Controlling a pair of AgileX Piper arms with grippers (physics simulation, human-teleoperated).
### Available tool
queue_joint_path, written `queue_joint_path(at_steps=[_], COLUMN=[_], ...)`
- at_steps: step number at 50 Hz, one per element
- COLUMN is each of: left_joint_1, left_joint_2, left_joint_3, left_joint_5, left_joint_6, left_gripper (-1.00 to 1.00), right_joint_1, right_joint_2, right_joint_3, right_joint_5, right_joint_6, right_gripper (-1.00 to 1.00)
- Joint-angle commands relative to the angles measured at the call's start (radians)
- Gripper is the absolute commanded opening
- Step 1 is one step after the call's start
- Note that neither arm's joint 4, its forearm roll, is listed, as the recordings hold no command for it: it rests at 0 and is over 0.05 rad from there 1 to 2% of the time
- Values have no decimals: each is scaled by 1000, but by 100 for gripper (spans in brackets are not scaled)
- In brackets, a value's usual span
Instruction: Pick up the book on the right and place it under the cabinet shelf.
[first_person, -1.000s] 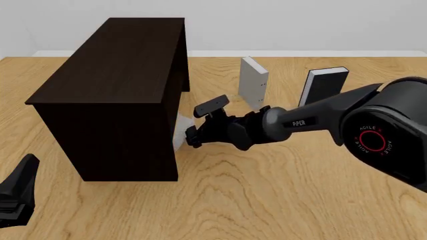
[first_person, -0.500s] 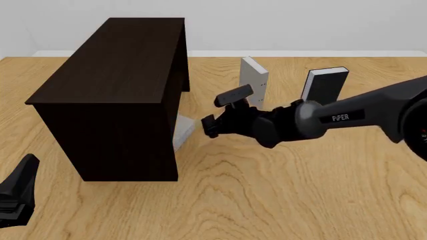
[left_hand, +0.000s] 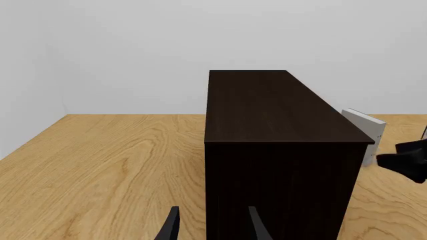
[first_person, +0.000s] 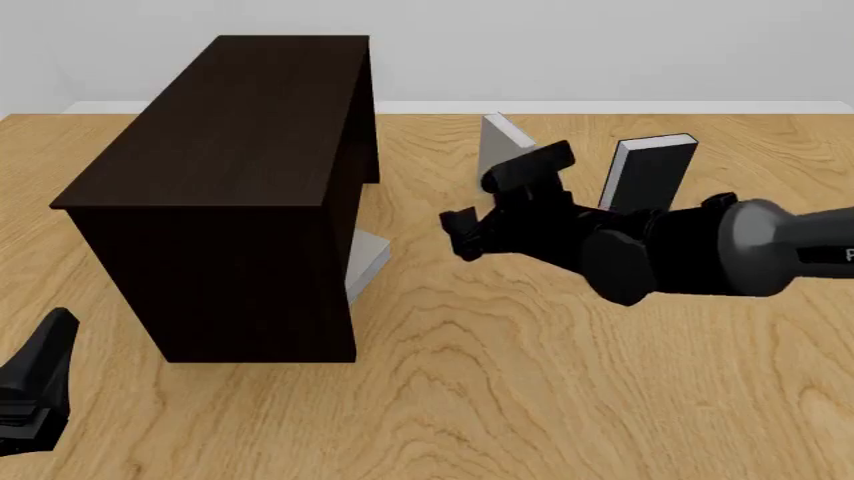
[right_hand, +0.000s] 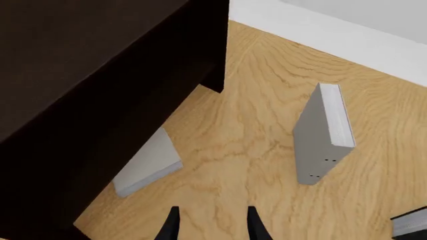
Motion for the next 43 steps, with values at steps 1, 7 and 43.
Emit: queue_joint_path(at_steps=[1,7,43], left_joint_1=[0,0,0], left_joint_2=[0,0,0], left_joint_3=[0,0,0], left_joint_5=[0,0,0], left_joint_6=[0,0,0], left_gripper=[100,100,100], right_joint_1=[-30,-43,-175], right_joint_2=[-139,-205,-568], right_joint_3=[105,150,371], right_joint_5=[-11,-12,33], right_joint_6=[-18,-21,-44], right_gripper=[100,100,100])
